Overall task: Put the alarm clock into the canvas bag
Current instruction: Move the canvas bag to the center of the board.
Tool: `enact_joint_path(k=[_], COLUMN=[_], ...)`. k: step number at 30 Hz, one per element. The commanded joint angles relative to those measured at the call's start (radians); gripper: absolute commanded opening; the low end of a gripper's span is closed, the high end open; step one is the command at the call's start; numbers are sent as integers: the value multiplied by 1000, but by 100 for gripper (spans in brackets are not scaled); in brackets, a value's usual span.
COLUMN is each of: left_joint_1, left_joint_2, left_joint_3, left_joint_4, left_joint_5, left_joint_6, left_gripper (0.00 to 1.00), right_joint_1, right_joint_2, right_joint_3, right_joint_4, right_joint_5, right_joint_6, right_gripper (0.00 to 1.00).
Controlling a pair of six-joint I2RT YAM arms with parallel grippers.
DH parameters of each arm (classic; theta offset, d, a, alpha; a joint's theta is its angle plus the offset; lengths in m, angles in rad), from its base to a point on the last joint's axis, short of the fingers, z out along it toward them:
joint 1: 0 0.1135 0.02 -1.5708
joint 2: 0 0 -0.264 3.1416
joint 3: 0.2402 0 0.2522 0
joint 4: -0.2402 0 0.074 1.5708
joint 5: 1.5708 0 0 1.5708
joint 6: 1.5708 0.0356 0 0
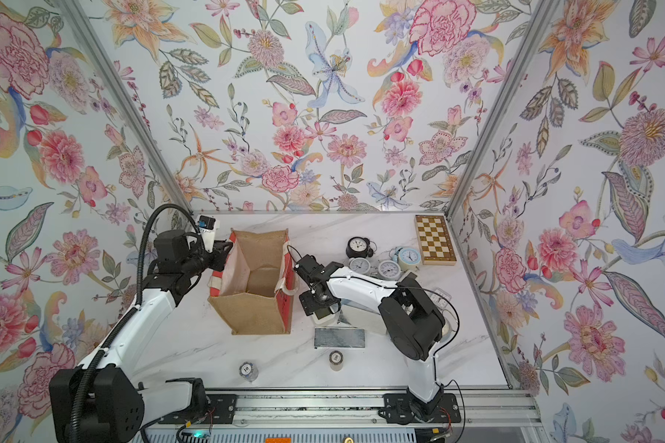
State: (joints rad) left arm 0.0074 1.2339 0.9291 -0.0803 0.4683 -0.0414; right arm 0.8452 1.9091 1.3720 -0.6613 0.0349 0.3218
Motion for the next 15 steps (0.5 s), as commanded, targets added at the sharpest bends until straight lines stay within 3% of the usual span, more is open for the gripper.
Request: enact_joint_path(k=[1, 7, 10, 15], left_joint_1=[11, 11, 11, 12], left_joint_2=[-22, -24, -24, -24], left_joint_3=[-10, -12, -12, -13], left_joint_4=[11, 10, 10, 10], left_joint_5=[23, 20, 25, 24], left_joint_6=[-7, -6, -6, -6], left_gripper=[23, 24, 24, 25], right_joint_1=[6, 5, 6, 6], right_joint_2=[-13, -5, -10, 2], right_joint_3=[-7, -2, 0, 1], right_joint_4=[-24, -24, -23, -23], right_joint_5=[-6, -2, 5, 10], right_joint_6=[-8, -4, -4, -8], right_gripper=[74, 70, 77, 78])
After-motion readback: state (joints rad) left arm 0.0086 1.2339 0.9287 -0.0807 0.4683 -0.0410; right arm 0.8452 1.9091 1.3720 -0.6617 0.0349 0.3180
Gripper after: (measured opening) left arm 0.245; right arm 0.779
